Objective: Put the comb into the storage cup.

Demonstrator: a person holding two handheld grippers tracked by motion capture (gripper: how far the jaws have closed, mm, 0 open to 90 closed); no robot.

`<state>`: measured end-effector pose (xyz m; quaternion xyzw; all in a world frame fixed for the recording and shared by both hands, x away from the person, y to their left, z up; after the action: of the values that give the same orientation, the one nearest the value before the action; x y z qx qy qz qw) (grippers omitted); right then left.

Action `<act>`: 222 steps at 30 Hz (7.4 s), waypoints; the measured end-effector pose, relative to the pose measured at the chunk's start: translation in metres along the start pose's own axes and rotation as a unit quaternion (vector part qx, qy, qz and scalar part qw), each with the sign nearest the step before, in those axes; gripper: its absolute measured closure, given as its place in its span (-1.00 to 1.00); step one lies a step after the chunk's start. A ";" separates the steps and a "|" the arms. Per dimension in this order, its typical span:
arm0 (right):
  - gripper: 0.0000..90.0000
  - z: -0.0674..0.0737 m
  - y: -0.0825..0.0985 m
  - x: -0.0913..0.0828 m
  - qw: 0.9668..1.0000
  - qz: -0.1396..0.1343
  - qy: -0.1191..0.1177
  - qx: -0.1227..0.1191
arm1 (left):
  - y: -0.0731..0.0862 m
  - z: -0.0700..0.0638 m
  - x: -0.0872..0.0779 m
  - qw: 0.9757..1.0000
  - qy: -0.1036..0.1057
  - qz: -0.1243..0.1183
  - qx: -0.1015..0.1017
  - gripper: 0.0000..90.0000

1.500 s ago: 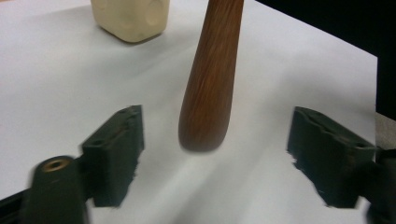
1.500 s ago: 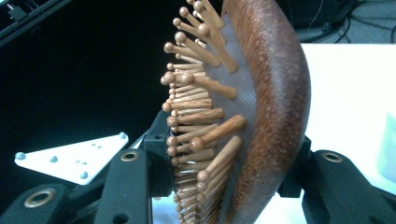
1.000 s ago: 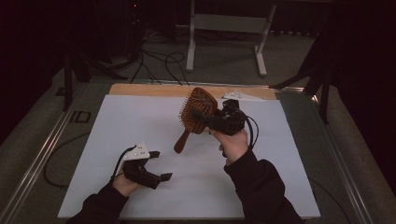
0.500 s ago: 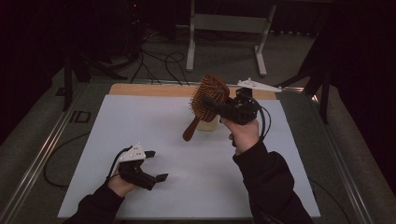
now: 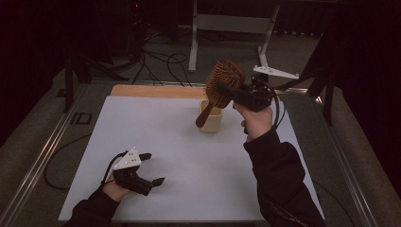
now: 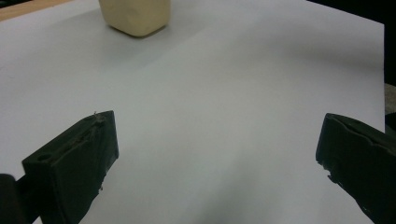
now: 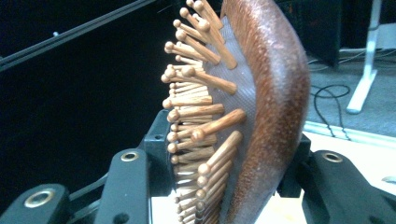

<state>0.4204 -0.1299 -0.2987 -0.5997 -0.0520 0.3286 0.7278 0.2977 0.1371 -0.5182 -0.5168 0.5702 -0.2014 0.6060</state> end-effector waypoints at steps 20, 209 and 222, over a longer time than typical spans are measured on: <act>0.15 -0.035 -0.024 0.031 0.998 -0.004 0.055 -0.005 | 0.018 0.002 -0.017 1.000 -0.024 -0.015 0.013 -1.00; -0.79 -0.110 0.165 0.035 0.991 0.099 0.025 -0.081 | 0.020 -0.001 -0.016 0.999 -0.006 -0.029 0.026 -1.00; -0.79 -0.102 0.194 0.008 0.991 0.098 0.001 -0.087 | 0.019 -0.001 -0.016 0.999 -0.006 -0.030 0.027 -1.00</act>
<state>0.3940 -0.1988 -0.5058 -0.6636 -0.0204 0.3921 0.6368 0.2856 0.1578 -0.5266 -0.5182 0.5451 -0.2319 0.6169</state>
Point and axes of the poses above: each handheld gripper's, and its own axes: x roughly forward along the jaws, y roughly out of its underside, z roughly to its left, the point moved 7 cm from there along x, roughly forward along the jaws, and after that the axes turned 10 degrees about y, right-handed, at the moved point
